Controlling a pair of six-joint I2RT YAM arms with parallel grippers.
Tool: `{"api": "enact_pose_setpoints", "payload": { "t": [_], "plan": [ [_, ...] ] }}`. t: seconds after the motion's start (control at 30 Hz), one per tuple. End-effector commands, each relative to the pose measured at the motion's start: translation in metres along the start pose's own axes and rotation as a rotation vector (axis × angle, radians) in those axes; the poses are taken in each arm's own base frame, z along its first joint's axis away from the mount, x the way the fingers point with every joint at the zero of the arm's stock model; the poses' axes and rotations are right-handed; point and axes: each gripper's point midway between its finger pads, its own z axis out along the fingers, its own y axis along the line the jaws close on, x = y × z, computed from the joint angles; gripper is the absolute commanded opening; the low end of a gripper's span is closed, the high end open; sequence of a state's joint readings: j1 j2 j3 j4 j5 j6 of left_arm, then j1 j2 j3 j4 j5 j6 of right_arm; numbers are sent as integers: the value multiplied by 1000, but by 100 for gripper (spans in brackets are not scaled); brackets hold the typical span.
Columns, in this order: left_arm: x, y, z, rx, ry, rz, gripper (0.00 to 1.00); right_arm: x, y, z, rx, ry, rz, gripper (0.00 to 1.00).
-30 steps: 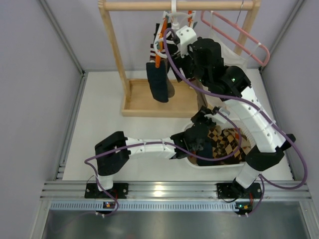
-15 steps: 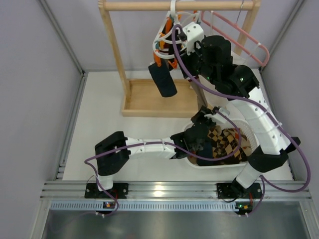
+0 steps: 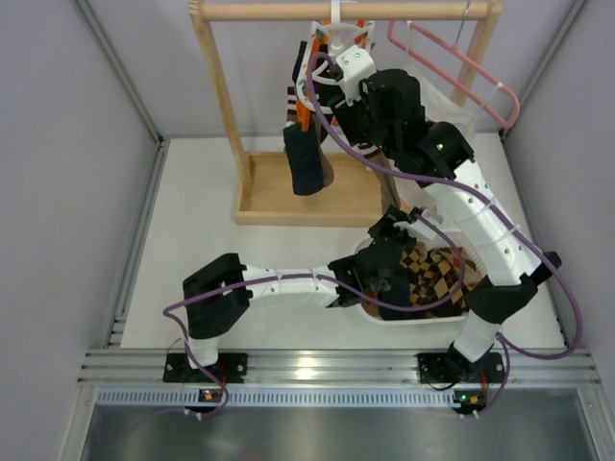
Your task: Remove the socks clipped to the hanger
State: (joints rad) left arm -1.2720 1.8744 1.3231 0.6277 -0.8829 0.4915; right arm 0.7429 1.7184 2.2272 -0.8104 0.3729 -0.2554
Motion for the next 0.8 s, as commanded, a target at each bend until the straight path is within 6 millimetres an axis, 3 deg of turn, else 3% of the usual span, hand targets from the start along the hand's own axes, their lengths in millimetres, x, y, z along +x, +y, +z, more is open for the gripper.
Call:
{"api": "enact_pose_setpoints", "payload": {
  "t": [0.0, 0.27, 0.3, 0.37, 0.4, 0.53, 0.6, 0.7, 0.73, 0.77],
  "plan": [
    [-13, 2, -6, 15, -32, -52, 0, -37, -21, -9, 67, -122, 34, 51],
    [-11, 5, -9, 18, -31, -60, 0, -42, -20, -5, 61, -143, 47, 47],
    [-10, 4, -9, 19, -28, -60, 0, -43, -19, -6, 59, -147, 49, 45],
    [-10, 4, -10, 21, -30, -61, 0, -43, -18, -6, 52, -147, 50, 27],
    [-9, 5, -9, 19, -28, -63, 0, -43, -18, -6, 53, -149, 53, 23],
    [-9, 7, -9, 10, -25, -61, 0, -43, -14, -6, 32, -152, 65, 20],
    [-9, 10, -11, 6, -23, -67, 0, -44, -13, -9, 21, -158, 77, 21],
    [-5, 12, -16, 19, -15, -93, 0, -44, -9, -14, -11, -171, 101, 31],
    [-14, 18, -20, 26, -28, -123, 0, -42, -5, -15, -26, -169, 105, 44],
    [-13, 16, -23, 48, -28, -154, 0, -44, -8, -23, -28, -182, 118, 50]
  ]
}}
